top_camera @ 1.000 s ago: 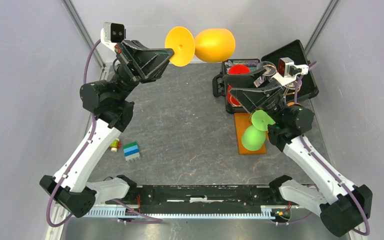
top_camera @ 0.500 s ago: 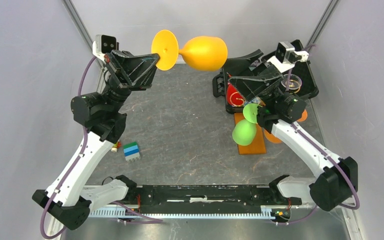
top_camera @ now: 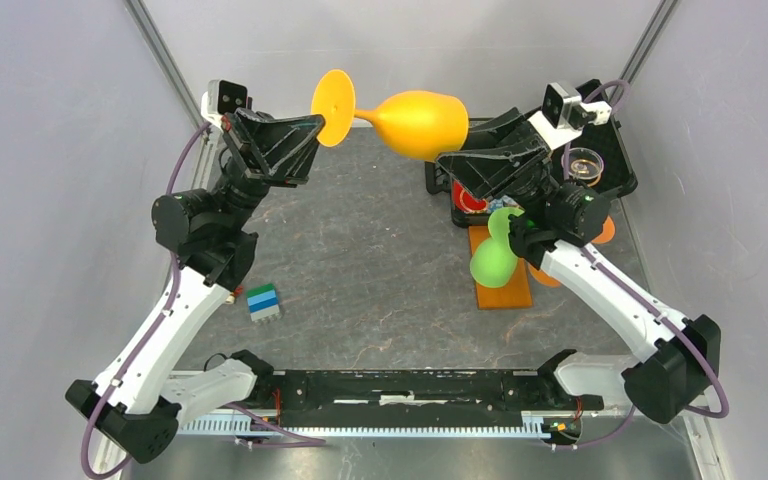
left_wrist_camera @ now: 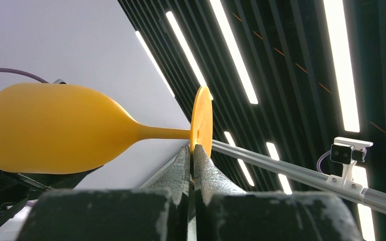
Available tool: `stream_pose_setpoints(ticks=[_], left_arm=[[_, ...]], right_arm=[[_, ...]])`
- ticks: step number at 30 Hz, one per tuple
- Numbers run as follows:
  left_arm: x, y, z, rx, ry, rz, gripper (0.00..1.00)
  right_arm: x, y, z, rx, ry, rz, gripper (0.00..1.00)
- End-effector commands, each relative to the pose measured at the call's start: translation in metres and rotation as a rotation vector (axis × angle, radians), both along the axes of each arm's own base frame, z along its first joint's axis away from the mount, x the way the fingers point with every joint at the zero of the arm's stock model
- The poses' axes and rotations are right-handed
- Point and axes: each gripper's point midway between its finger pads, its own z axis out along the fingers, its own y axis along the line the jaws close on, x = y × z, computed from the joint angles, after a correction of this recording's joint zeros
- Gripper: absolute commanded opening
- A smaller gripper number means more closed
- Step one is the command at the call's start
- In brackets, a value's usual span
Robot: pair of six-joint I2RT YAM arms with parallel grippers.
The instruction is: Take the wine glass off the wine glass rack
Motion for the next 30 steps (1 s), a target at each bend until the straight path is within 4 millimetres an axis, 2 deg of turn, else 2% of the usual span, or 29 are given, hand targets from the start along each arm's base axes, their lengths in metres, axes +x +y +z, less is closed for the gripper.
stream_pose_setpoints(ticks=[1, 6, 9, 11, 15, 16, 18, 21, 24, 25, 28, 30], left_arm=[[-0.017, 0.017, 0.012, -0.060, -0.016, -0.008, 0.02], [-0.022, 0.020, 0.010, -0.061, -0.012, -0.004, 0.02], [-0.021, 0.021, 0.007, -0.062, -0.002, 0.001, 0.02], [-0.021, 0.022, 0.006, -0.062, -0.001, 0.016, 0.02], [-0.021, 0.023, 0.005, -0.035, -0.021, 0.070, 0.03], [-0.021, 0.023, 0.005, -0.026, -0.030, 0.089, 0.07], [-0.019, 0.024, 0.003, -0.009, -0.043, 0.135, 0.21], [-0.015, 0.025, -0.003, 0.032, -0.064, 0.224, 0.33], [-0.006, 0.024, -0.015, 0.115, -0.089, 0.338, 0.73], [-0.002, 0.023, -0.021, 0.146, -0.093, 0.376, 0.82], [0.013, 0.027, -0.048, 0.272, -0.097, 0.527, 0.97], [0.024, 0.035, -0.070, 0.375, -0.101, 0.655, 1.00]], right_arm=[[-0.024, -0.011, 0.021, 0.048, -0.083, -0.010, 0.37], [-0.036, -0.009, 0.029, 0.071, -0.125, 0.015, 0.18], [-0.045, -0.009, 0.032, 0.093, -0.159, 0.037, 0.12], [-0.055, -0.009, 0.033, 0.110, -0.189, 0.070, 0.00], [-0.061, -0.013, 0.035, 0.146, -0.198, 0.104, 0.00], [-0.060, -0.013, 0.036, 0.148, -0.194, 0.097, 0.00], [-0.052, -0.010, 0.037, 0.137, -0.173, 0.056, 0.00], [-0.033, -0.002, 0.037, 0.085, -0.130, -0.060, 0.00], [0.002, 0.011, 0.033, -0.014, -0.059, -0.229, 0.00], [0.014, 0.016, 0.030, -0.058, -0.031, -0.279, 0.00], [0.049, 0.029, 0.018, -0.181, 0.042, -0.416, 0.00], [0.069, 0.041, 0.004, -0.276, 0.076, -0.496, 0.00]])
